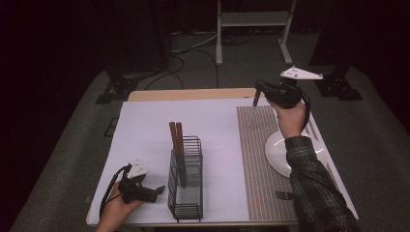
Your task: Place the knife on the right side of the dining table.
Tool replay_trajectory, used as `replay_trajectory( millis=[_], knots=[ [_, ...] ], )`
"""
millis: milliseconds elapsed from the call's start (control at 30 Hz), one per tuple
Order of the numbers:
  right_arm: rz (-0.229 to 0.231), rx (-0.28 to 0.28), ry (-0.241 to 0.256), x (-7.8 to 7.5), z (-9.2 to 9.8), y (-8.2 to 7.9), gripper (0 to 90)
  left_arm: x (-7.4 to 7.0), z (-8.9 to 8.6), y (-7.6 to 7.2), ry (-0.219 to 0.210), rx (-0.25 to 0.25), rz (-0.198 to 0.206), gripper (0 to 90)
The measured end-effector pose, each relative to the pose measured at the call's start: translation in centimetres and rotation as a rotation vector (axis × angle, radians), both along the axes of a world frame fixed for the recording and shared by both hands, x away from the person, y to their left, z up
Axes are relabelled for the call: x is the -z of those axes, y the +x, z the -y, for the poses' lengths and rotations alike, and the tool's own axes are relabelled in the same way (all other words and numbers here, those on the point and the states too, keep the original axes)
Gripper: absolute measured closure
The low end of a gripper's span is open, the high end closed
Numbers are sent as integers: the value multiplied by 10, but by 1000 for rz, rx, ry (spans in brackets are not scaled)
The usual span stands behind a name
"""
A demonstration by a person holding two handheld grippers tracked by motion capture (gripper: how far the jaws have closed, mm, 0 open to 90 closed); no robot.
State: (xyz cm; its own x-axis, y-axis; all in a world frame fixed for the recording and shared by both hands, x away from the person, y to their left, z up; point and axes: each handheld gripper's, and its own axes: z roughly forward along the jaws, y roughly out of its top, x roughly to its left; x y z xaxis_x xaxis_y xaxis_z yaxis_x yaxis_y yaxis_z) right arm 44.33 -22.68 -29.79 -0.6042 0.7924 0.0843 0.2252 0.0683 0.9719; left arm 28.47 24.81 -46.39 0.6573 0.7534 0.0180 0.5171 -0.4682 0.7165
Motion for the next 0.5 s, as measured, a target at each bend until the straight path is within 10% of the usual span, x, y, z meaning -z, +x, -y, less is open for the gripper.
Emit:
replay_trajectory(
  millis=[500],
  knots=[
    [-37, 95, 5, 32, 20, 15, 793, 0, 0, 0, 0, 0, 0, 0]
  ],
)
